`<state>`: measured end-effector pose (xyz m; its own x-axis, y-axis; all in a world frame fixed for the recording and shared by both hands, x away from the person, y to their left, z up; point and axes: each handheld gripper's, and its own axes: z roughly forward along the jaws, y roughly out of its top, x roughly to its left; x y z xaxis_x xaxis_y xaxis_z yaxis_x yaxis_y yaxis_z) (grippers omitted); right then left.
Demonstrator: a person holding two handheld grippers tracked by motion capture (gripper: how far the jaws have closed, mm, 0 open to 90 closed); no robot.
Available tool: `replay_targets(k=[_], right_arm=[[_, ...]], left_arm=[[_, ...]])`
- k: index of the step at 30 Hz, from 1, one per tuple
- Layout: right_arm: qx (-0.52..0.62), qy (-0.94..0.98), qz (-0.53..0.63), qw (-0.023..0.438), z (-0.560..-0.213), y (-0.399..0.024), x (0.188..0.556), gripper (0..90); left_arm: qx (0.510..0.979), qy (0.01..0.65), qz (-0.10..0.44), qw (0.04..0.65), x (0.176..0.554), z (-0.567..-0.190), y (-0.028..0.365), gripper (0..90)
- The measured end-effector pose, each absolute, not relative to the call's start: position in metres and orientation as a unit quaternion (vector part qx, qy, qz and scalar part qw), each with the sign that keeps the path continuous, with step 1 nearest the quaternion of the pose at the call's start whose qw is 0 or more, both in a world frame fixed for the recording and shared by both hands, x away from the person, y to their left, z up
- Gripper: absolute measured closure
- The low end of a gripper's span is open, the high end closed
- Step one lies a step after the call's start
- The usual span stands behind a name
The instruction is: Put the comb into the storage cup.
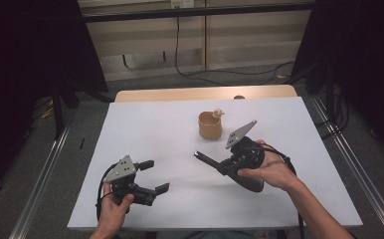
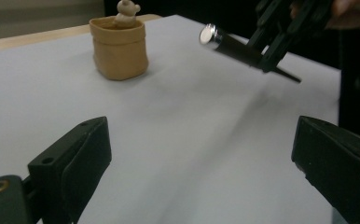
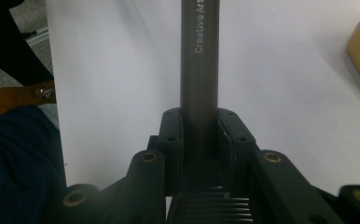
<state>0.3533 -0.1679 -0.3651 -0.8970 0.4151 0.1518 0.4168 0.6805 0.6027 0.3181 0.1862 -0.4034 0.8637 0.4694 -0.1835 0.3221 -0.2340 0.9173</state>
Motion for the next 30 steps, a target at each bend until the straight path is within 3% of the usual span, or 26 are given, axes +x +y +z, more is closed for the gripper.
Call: replay_targets(k=[5, 11, 18, 30], right_arm=[[-0.234, -0.919, -0.317, 0.009, -0.366, -0.163, 0.357, 72.7], [-0.221, -0.925, -0.309, 0.015, -0.364, -0.159, 0.359, 72.7], [-0.222, -0.932, -0.285, 0.013, -0.366, -0.155, 0.360, 72.7], [-0.195, -0.944, -0.264, 0.021, -0.370, -0.150, 0.360, 72.7]], left_arm=[[0.795, 0.228, 0.064, 0.558, 0.321, -0.398, 0.178, 5.3], [0.814, 0.198, 0.098, 0.537, 0.323, -0.390, 0.167, 5.2], [0.832, 0.156, 0.057, 0.530, 0.323, -0.382, 0.155, 3.6], [0.850, 0.134, 0.042, 0.509, 0.343, -0.382, 0.138, 3.2]])
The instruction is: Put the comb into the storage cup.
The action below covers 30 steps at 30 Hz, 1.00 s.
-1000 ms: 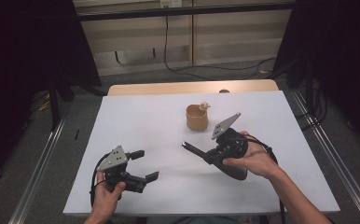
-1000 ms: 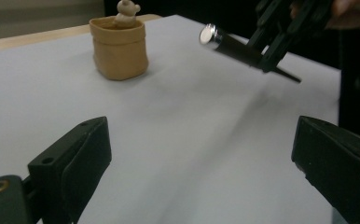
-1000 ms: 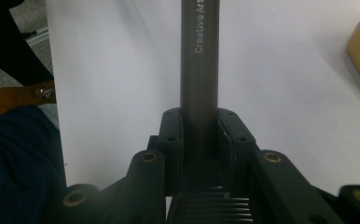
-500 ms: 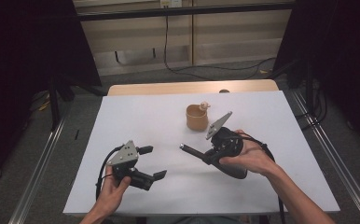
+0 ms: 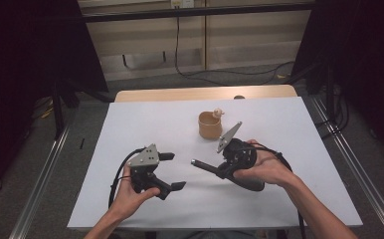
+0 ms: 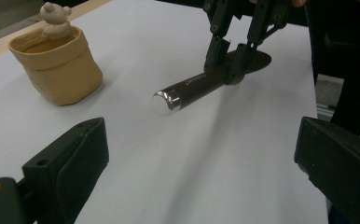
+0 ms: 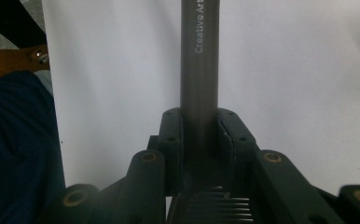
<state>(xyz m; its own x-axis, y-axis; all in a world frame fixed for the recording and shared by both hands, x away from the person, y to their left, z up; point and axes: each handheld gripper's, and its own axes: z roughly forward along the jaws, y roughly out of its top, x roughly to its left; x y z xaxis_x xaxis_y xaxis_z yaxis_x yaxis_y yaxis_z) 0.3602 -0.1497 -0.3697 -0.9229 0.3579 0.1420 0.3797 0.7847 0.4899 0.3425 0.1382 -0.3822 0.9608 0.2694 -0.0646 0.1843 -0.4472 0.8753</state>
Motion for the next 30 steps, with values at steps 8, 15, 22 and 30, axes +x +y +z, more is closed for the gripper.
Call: replay_targets(k=[8, 15, 22, 30], right_arm=[[-0.176, -0.953, -0.246, 0.024, -0.369, -0.145, 0.363, 72.6], [-0.175, -0.957, -0.230, 0.026, -0.367, -0.142, 0.366, 72.6], [-0.165, -0.963, -0.208, 0.033, -0.367, -0.136, 0.369, 72.6], [-0.150, -0.970, -0.186, 0.034, -0.367, -0.127, 0.371, 72.6]], left_arm=[[0.863, 0.115, 0.049, 0.490, 0.351, -0.380, 0.124, 3.5], [0.876, 0.095, 0.038, 0.471, 0.350, -0.381, 0.116, 5.3], [0.886, 0.086, 0.041, 0.454, 0.353, -0.385, 0.114, 6.8], [0.899, 0.070, 0.043, 0.431, 0.353, -0.389, 0.109, 10.6]])
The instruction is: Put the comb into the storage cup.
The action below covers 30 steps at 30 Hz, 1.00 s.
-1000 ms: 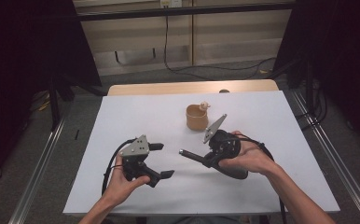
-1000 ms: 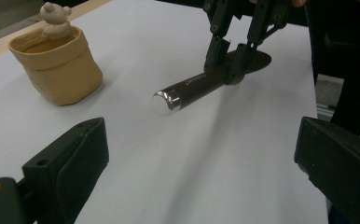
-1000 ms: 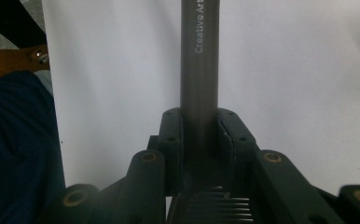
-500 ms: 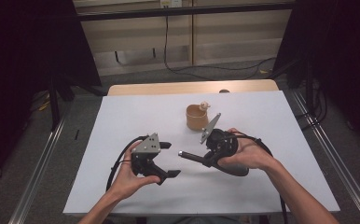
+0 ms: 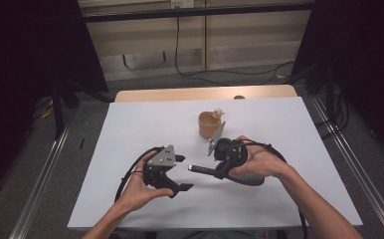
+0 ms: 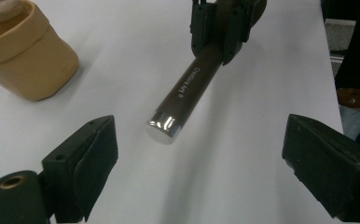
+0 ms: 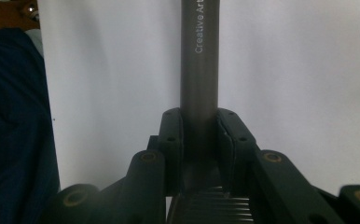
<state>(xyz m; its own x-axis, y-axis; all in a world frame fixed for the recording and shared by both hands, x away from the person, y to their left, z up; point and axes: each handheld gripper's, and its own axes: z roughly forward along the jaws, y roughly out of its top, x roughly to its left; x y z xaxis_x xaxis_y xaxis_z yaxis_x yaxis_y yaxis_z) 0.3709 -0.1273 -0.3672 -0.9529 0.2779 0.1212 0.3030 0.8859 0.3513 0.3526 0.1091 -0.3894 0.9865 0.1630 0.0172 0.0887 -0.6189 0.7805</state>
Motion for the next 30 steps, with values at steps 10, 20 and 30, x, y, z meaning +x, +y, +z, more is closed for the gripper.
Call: replay_targets(k=[10, 20, 30], right_arm=[[-0.134, -0.975, -0.172, 0.041, -0.366, -0.123, 0.371, 72.6], [-0.118, -0.980, -0.153, 0.045, -0.370, -0.118, 0.372, 72.7], [-0.098, -0.983, -0.143, 0.053, -0.372, -0.112, 0.373, 72.6]], left_arm=[[0.909, 0.051, 0.052, 0.410, 0.353, -0.391, 0.102, 16.2], [0.913, 0.050, 0.048, 0.402, 0.355, -0.396, 0.102, 20.9], [0.926, 0.037, 0.060, 0.372, 0.358, -0.401, 0.098, 27.1]])
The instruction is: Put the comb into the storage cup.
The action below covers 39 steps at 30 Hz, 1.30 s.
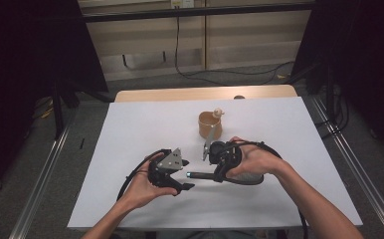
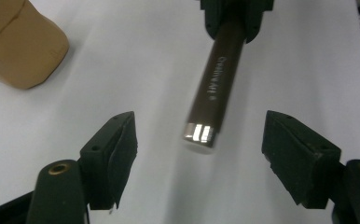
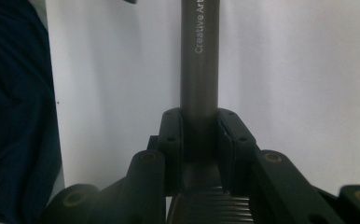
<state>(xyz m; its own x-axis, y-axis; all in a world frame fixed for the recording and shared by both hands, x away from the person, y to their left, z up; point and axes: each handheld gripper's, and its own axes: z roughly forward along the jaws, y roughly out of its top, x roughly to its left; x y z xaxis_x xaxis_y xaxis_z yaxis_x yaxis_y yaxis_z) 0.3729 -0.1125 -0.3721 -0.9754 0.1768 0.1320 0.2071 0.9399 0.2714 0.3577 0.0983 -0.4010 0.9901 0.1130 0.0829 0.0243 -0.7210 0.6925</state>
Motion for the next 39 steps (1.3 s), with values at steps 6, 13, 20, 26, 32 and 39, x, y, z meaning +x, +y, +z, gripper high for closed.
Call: replay_targets(k=[6, 13, 20, 26, 32, 39], right_arm=[[-0.069, -0.988, -0.124, 0.068, -0.380, -0.105, 0.371, 72.6], [-0.078, -0.987, -0.124, 0.072, -0.376, -0.104, 0.377, 72.6], [-0.070, -0.988, -0.120, 0.069, -0.376, -0.102, 0.376, 72.7], [-0.069, -0.988, -0.121, 0.070, -0.375, -0.100, 0.376, 72.6], [-0.057, -0.988, -0.124, 0.067, -0.374, -0.097, 0.375, 72.6], [-0.059, -0.988, -0.126, 0.065, -0.375, -0.096, 0.377, 72.6]], left_arm=[[0.934, 0.028, 0.055, 0.353, 0.359, -0.398, 0.097, 33.3], [0.941, 0.009, 0.053, 0.335, 0.357, -0.401, 0.090, 41.5], [0.945, 0.007, 0.045, 0.325, 0.358, -0.402, 0.087, 51.0], [0.948, -0.007, 0.046, 0.316, 0.356, -0.405, 0.084, 56.4], [0.944, -0.010, 0.040, 0.328, 0.357, -0.405, 0.084, 65.9], [0.942, -0.009, 0.039, 0.333, 0.357, -0.406, 0.083, 69.0]])
